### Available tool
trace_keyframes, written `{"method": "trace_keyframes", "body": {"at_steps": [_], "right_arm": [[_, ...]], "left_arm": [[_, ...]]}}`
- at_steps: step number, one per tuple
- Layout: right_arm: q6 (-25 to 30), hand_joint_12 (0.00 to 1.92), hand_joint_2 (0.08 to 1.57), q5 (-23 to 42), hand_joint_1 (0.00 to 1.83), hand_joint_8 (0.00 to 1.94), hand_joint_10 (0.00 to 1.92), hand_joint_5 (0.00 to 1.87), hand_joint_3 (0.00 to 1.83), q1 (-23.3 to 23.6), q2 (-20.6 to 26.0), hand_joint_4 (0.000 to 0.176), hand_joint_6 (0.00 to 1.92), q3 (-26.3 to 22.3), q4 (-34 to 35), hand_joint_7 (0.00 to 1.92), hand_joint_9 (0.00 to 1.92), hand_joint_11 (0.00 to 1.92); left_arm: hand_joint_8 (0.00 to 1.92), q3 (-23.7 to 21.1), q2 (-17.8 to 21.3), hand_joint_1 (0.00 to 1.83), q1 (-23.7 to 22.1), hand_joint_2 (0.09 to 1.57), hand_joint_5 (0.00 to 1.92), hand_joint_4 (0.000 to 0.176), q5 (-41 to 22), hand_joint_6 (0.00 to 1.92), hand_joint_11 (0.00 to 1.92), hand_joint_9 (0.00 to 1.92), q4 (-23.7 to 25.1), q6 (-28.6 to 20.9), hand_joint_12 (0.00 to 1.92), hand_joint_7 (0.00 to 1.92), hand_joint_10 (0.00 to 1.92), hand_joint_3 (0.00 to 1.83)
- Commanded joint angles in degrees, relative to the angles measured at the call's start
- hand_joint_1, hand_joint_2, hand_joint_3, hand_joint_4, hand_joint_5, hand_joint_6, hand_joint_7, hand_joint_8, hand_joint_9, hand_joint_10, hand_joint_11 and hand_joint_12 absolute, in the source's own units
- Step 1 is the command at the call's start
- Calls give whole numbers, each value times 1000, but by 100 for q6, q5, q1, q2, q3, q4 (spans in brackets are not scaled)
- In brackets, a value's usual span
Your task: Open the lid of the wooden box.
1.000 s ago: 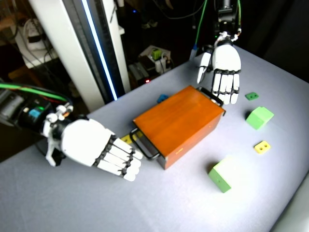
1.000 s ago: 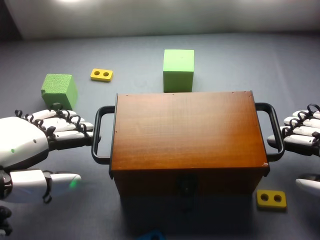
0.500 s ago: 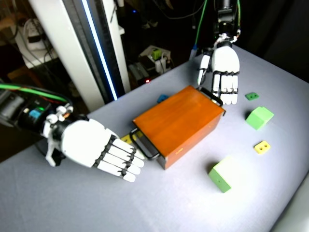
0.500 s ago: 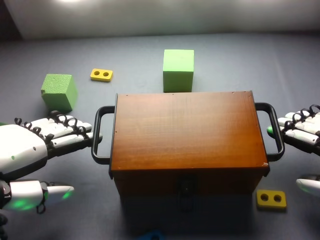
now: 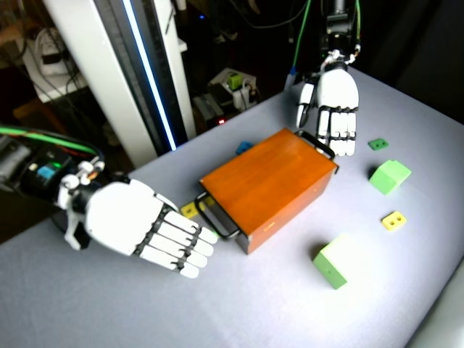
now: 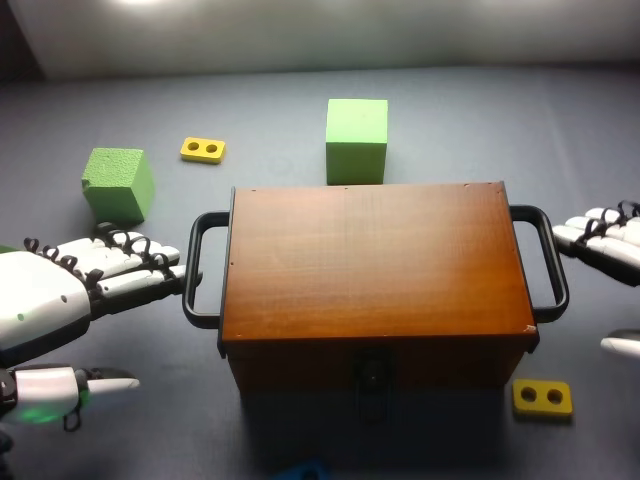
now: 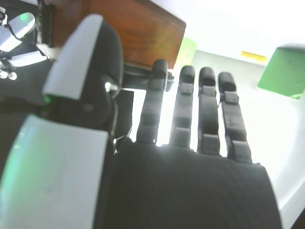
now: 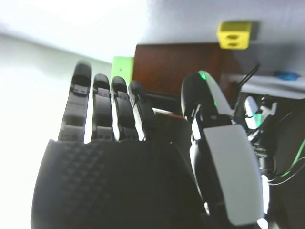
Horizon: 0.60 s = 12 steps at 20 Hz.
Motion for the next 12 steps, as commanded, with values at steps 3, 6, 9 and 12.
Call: {"method": "trace_keyframes", "body": {"at_steps": [3, 6, 9, 12], "right_arm": [[159, 1440, 1412, 860, 504, 0, 17, 0, 0, -21, 60, 13, 0, 9, -47, 0, 44, 0], [176, 1372, 1418, 876, 489, 0, 31, 0, 0, -38, 64, 17, 0, 9, -51, 0, 66, 0], [175, 1302, 1419, 734, 531, 0, 14, 0, 0, -110, 63, 0, 0, 20, -61, 0, 26, 0], [175, 809, 1411, 526, 511, 0, 0, 0, 0, -118, 59, 0, 0, 30, -167, 0, 0, 0]], "left_arm": [[0, -17, -1, 596, -37, 1315, 0, 92, -947, 0, 0, 0, -101, -67, 0, 0, 0, 0], [0, -11, -2, 604, -36, 1314, 0, 101, -910, 0, 0, 0, -108, -66, 0, 0, 0, 0], [0, 1, -17, 600, -36, 1309, 0, 72, -764, 0, 0, 0, -87, -82, 0, 0, 0, 0], [0, 41, -58, 589, -36, 1308, 0, 52, -689, 0, 0, 0, -37, -173, 0, 0, 0, 0]]}}
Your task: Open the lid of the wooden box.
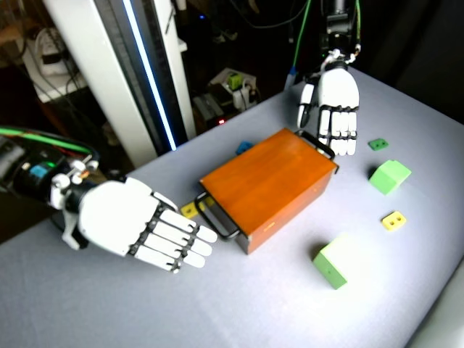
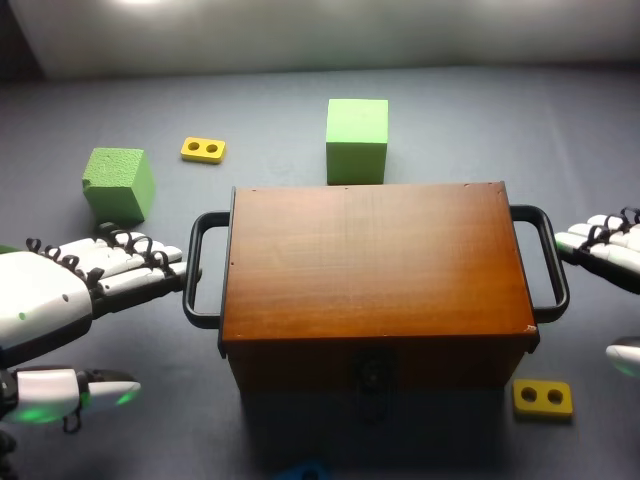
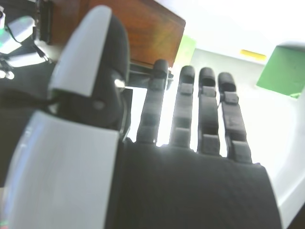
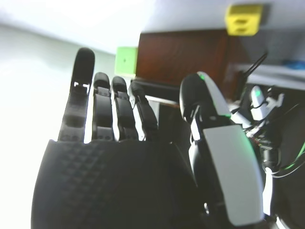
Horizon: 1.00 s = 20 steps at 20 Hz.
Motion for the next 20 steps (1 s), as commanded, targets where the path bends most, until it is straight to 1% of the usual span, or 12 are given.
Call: {"method": "trace_keyframes", "body": {"at_steps": [1, 2, 3, 4, 7, 8, 10, 11, 15, 17, 18, 20], "right_arm": [[38, 655, 1412, 506, 538, 0, 0, 0, 1, 8, 21, 0, 0, 36, -65, 0, 0, 0], [38, 441, 1407, 450, 497, 0, 0, 2, 0, 11, 6, 0, 0, 44, -113, 0, 0, 0], [38, 441, 1407, 416, 497, 0, 0, 2, 0, 25, -4, 0, 0, 47, -148, 0, 0, 0], [38, 399, 1394, 340, 511, 0, 0, 19, 0, 59, -25, 0, 4, 55, -216, 0, 0, 0], [42, 522, 1387, 196, 541, 0, 0, 8, 0, 165, -54, 0, 4, 64, -386, 0, 0, 0], [50, 441, 1386, 161, 556, 0, 0, 17, 0, 203, -61, 0, 4, 66, -448, 0, 0, 0], [105, 60, 1389, 91, 559, 0, 0, 36, 1, 281, -95, 0, 2, 86, -590, 0, 0, 0], [140, 1, 1402, 59, 550, 0, 0, 32, 5, 317, -116, 0, 0, 102, -660, 0, 0, 0], [273, 0, 1417, 152, 487, 0, 0, 27, 7, 387, -143, 0, 2, 116, -772, 0, 0, 0], [346, 0, 1415, 301, 465, 0, 0, 2, 4, 387, -139, 0, 0, 110, -770, 0, 0, 0], [371, 42, 1413, 400, 457, 0, 0, 0, 3, 387, -127, 0, 0, 100, -762, 0, 0, 87], [390, 1220, 1420, 536, 408, 0, 22, 0, 0, 386, -106, 0, 0, 82, -741, 0, 59, 0]], "left_arm": [[0, 11, -28, 602, -36, 1300, 0, 38, -645, 0, 0, 0, -52, -65, 0, 0, 0, 0], [0, 13, -41, 592, -36, 1296, 0, 10, -620, 0, 0, 0, -27, -76, 0, 0, 0, 0], [0, 19, -58, 592, -36, 1296, 0, 10, -611, 0, 0, 0, -13, -98, 0, 0, 0, 0], [0, 36, -89, 587, -36, 1296, 0, 25, -595, 0, 0, 0, 18, -141, 0, 0, 0, 0], [0, 44, -116, 527, -35, 1316, 0, 29, -591, 0, 0, 0, 59, -172, 0, 0, 0, 6], [0, 44, -118, 523, -35, 1321, 0, 30, -604, 0, 0, 0, 68, -181, 0, 0, 0, 8], [0, 42, -123, 519, -36, 1318, 0, 31, -628, 0, 0, 0, 113, -225, 0, 0, 0, 6], [0, 38, -128, 531, -36, 1320, 0, 39, -638, 0, 0, 0, 135, -237, 0, 0, 0, 5], [0, 7, -117, 558, -33, 1314, 0, 57, -787, 0, 0, 0, 169, -257, 0, 0, 0, 0], [0, -11, -100, 605, -32, 1311, 0, 75, -875, 0, 0, 0, 167, -258, 0, 0, 0, 0], [0, -27, -88, 632, -25, 1307, 0, 81, -953, 0, 0, 0, 146, -257, 0, 0, 0, 0], [0, -56, -52, 631, 3, 1301, 0, 85, -1082, 0, 0, 0, 85, -229, 0, 0, 0, 0]]}}
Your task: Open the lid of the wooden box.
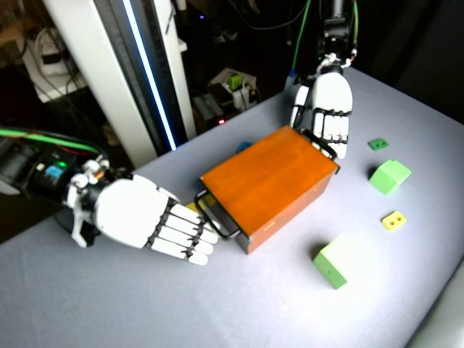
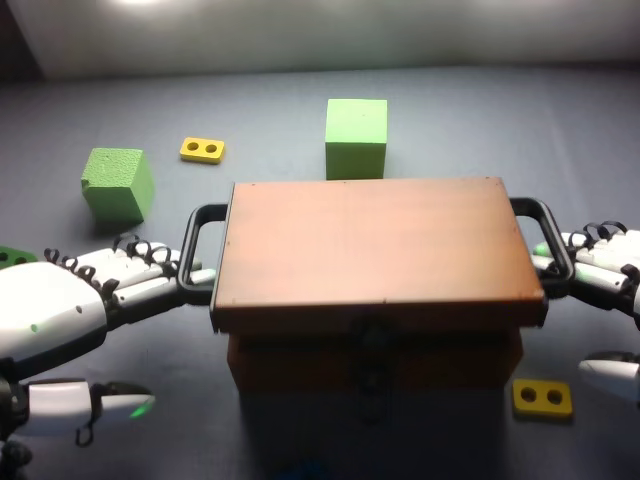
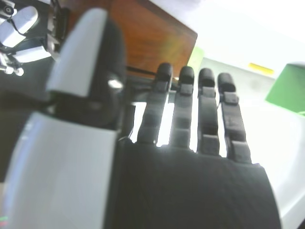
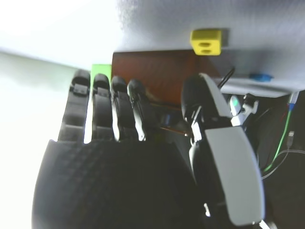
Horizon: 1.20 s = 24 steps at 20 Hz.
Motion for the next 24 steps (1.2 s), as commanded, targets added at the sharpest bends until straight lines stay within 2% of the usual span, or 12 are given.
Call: {"method": "trace_keyframes", "body": {"at_steps": [1, 4, 6, 8, 10, 12, 13, 14, 16, 18, 22, 24], "right_arm": [[51, 1220, 1420, 940, 408, 0, 22, 0, 0, 73, 37, 0, 0, -28, -19, 0, 59, 0], [52, 442, 1420, 1214, 405, 0, 0, 0, 0, 63, 137, 0, 0, -88, 45, 0, 0, 0], [52, 364, 1423, 1384, 422, 0, 0, 0, 1, 63, 220, 0, 0, -123, 85, 0, 0, 0], [52, 1218, 1439, 1517, 427, 0, 16, 0, 1, 62, 272, 0, 0, -124, 143, 0, 33, 0], [52, 990, 1433, 1609, 344, 0, 0, 0, 0, 63, 285, 0, 0, -98, 199, 0, 0, 0], [47, 349, 1423, 1709, 301, 0, 0, 0, 0, 63, 285, 0, 0, -52, 279, 0, 0, 0], [44, 349, 1423, 1735, 301, 0, 0, 0, 0, 63, 285, 0, 0, -30, 302, 0, 0, 0], [39, 13, 1442, 1751, 259, 0, 0, 0, 6, 81, 281, 0, 0, -2, 333, 0, 0, 0], [-114, 17, 1457, 1770, 278, 0, 0, 0, 9, 156, 245, 0, 0, 21, 444, 0, 0, 25], [-189, 19, 1451, 1770, 318, 0, 0, 0, 3, 249, 178, 0, 0, 77, 516, 0, 0, 3], [-269, 25, 1463, 1774, 438, 0, 0, 0, 1, 441, 12, 0, 0, 237, 674, 0, 0, 0], [-302, 153, 1459, 1794, 586, 0, 0, 0, 1, 505, -35, 0, 0, 281, 734, 0, 0, 0]], "left_arm": [[0, -22, 58, 631, -10, 1301, 0, 85, -870, 0, 0, 0, -122, -26, 0, 0, 0, 0], [0, -82, 153, 597, 34, 1332, 0, 66, -1101, 0, 0, 0, -268, 73, 0, 0, 0, 5], [0, -109, 213, 492, 46, 1352, 0, 73, -1250, 0, 0, 0, -369, 157, 0, 0, 0, 14], [0, -118, 258, 401, 50, 1363, 0, 68, -1392, 0, 0, 0, -489, 259, 0, 0, 0, 14], [0, -111, 279, 523, 48, 1354, 0, 71, -1485, 0, 0, 0, -581, 339, 0, 0, 0, 2], [0, -88, 279, 578, 41, 1337, 0, 51, -1627, 0, 0, 0, -726, 426, 0, 0, 0, 0], [0, -71, 272, 578, 27, 1337, 0, 51, -1689, 0, 0, 0, -810, 471, 0, 0, 0, 0], [0, -45, 254, 685, 5, 1315, 0, 44, -1748, 0, 0, 0, -886, 518, 0, 0, 0, 0], [0, 69, 134, 680, -89, 1315, 0, 51, -1819, 0, 0, 0, -1059, 571, 0, 0, 0, 0], [0, 190, -17, 695, -166, 1304, 17, 26, -1896, 7, 0, 0, -1203, 570, 0, 0, 0, 0], [0, 427, -215, 591, -355, 1351, 0, 15, -1839, 0, 0, 0, -1398, 569, 0, 0, 0, 10], [0, 503, -273, 600, -429, 1381, 0, 28, -1827, 0, 0, 0, -1501, 577, 0, 0, 0, 20]]}}
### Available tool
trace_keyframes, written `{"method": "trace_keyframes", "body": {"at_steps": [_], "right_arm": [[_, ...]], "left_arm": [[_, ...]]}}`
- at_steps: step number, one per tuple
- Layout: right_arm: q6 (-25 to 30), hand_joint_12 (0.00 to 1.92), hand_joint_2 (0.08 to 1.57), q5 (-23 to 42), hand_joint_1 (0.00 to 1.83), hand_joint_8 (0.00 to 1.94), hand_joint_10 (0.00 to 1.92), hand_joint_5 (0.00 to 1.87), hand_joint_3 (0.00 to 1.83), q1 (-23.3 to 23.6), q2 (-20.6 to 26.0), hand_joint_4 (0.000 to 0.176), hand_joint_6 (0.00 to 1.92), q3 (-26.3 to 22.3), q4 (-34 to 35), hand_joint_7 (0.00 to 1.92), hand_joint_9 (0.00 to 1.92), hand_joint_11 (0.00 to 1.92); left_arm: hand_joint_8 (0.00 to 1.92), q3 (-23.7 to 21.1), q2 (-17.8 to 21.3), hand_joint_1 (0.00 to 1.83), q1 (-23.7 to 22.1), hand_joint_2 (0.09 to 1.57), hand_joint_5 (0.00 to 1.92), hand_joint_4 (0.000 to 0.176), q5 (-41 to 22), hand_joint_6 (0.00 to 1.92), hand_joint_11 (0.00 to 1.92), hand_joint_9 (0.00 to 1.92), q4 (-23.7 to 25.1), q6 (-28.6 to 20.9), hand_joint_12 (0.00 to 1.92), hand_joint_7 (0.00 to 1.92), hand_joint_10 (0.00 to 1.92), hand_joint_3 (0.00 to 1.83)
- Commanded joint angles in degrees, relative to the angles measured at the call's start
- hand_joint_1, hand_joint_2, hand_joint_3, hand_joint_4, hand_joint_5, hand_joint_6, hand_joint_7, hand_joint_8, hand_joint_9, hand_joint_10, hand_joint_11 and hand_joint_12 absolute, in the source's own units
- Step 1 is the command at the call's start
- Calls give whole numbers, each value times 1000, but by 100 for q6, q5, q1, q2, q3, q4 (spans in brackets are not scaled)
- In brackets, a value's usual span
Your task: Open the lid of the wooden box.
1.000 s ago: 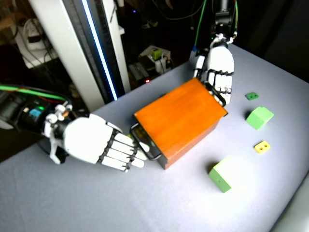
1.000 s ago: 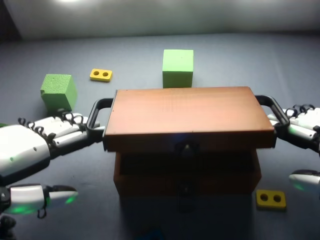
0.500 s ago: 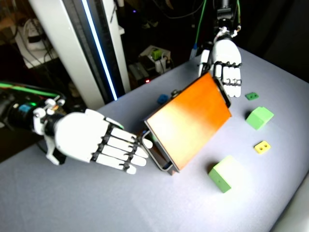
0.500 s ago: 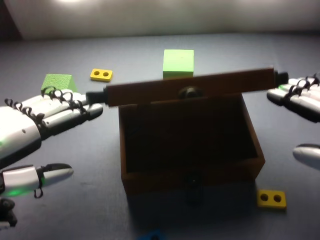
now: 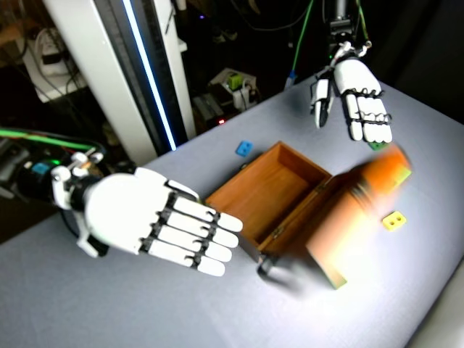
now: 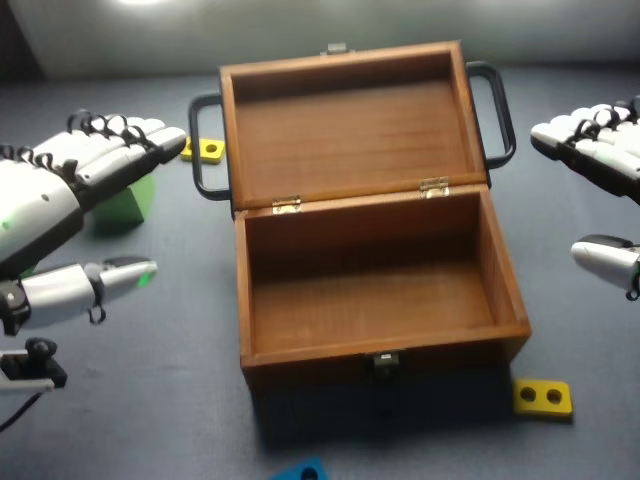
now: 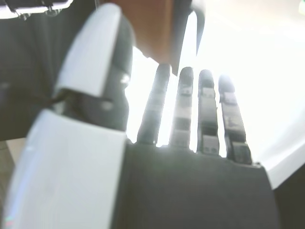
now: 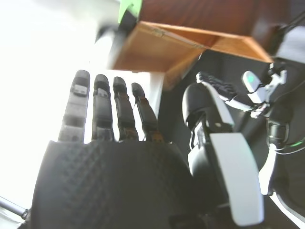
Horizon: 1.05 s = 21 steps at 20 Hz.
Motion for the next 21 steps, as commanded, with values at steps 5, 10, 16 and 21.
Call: {"method": "trace_keyframes", "body": {"at_steps": [5, 10, 16, 21], "right_arm": [[-17, 0, 1472, 1073, 626, 0, 0, 0, 4, 67, 76, 0, 0, -85, 119, 0, 0, 0], [-288, 0, 1499, 1515, 434, 0, 0, 0, 11, 66, 268, 26, 0, -354, 132, 0, 0, 0], [-554, 0, 1409, 2016, 179, 0, 0, 0, 0, 52, 474, 36, 0, -635, 106, 0, 0, 0], [-661, 0, 1408, 2513, 172, 0, 0, 0, 0, -16, 664, 53, 0, -796, 72, 0, 0, 0]], "left_arm": [[0, -22, -10, 646, -27, 1384, 0, 40, -1072, 0, 22, 0, -320, 39, 13, 0, 0, 9], [0, -272, 199, 417, 128, 1389, 0, 37, -1653, 0, 0, 0, -487, 211, 0, 0, 0, 4], [0, -519, 432, 6, 254, 1363, 0, 58, -2240, 0, 0, 0, -597, 393, 0, 0, 0, 0], [0, -690, 607, 26, 315, 1349, 0, 92, -2621, 0, 0, 0, -642, 521, 0, 0, 0, 0]]}}
